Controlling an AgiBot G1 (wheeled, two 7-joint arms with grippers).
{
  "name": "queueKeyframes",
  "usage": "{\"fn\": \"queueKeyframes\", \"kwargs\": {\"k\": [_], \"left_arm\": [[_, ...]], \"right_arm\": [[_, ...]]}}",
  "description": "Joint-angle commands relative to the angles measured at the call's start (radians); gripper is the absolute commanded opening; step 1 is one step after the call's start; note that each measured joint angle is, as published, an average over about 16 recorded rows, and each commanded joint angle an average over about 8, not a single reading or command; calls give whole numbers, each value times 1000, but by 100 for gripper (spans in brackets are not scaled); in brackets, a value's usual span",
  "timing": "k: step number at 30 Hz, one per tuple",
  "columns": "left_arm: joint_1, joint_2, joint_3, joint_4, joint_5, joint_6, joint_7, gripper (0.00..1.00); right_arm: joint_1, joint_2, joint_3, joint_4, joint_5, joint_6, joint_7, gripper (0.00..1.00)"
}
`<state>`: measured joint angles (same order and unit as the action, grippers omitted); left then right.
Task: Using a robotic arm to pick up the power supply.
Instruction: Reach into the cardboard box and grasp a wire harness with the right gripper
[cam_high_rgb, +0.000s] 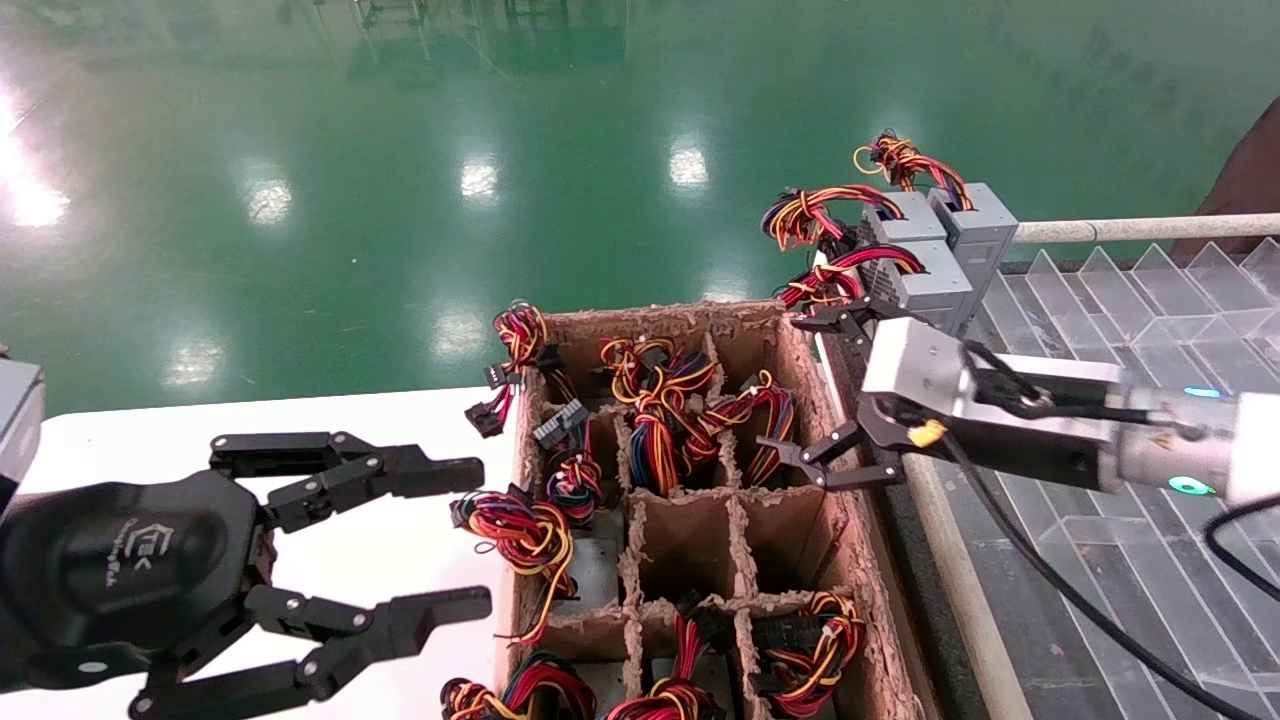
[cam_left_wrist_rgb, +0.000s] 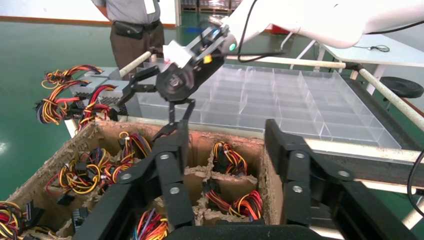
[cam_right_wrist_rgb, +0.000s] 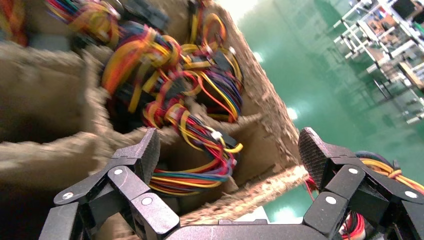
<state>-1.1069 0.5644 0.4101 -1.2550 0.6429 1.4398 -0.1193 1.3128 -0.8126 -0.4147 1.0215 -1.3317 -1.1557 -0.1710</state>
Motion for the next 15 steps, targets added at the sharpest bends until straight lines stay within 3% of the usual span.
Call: {"fn": "queueKeyframes", "kwargs": {"k": [1,15], "left_arm": [[0,0,0,0,0,0,0,0],[0,0,0,0,0,0,0,0]], "right_arm": [[18,-22,-11,-37,-25,13,-20,1],[104,-126,-41,-249,-81,36,-144,0]]}}
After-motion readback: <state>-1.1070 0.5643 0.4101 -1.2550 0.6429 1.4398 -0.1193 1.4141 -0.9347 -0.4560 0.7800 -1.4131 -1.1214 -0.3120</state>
